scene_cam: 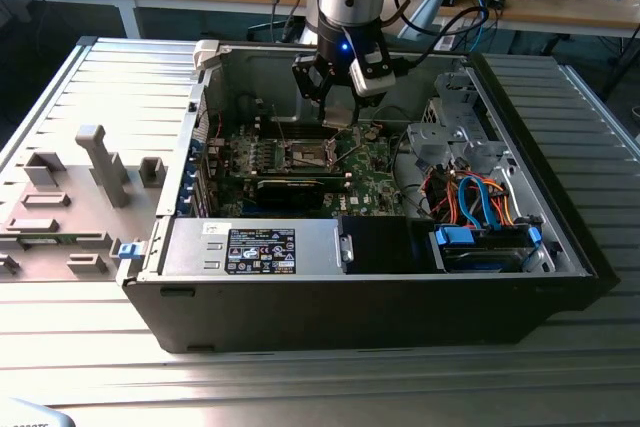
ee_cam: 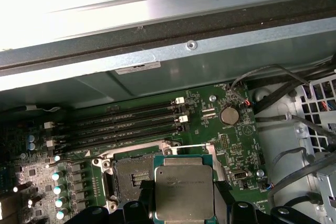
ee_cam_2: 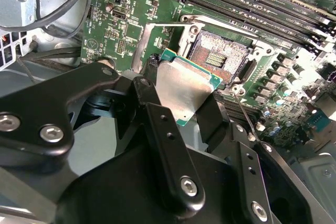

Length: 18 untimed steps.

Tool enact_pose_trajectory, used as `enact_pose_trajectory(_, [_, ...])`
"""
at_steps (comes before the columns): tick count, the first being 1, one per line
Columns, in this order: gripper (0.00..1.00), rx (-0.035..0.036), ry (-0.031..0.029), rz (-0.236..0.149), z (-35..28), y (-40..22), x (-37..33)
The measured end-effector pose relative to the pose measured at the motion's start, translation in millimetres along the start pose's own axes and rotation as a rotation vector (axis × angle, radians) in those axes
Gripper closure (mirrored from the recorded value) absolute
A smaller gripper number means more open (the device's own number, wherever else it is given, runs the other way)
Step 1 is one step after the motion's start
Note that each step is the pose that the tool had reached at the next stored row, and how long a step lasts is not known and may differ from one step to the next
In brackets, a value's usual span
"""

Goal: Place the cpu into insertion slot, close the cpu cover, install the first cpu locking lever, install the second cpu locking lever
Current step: 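Place the cpu into insertion slot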

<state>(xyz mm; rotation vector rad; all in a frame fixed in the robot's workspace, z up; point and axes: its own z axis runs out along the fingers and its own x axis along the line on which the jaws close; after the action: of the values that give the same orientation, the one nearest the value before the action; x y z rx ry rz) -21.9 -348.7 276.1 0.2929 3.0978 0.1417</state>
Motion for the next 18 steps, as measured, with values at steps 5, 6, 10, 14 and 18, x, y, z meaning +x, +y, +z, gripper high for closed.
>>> enact_pose_trajectory(5, [0.46, 0.0001, -0.0005, 0.005, 0.0, 0.0, 0.0])
enact_pose_trajectory(6, [0.46, 0.0001, -0.0006, 0.006, 0.0, 0.0, 0.0])
enact_pose_trajectory(10, [0.46, 0.0002, -0.0011, 0.011, 0.0, 0.0, 0.0])
enact_pose_trajectory(14, [0.46, 0.0003, -0.0014, 0.015, 0.1, 0.0, 0.0])
enact_pose_trajectory(18, [0.46, 0.0003, -0.0016, 0.017, 0.1, 0.0, 0.0])
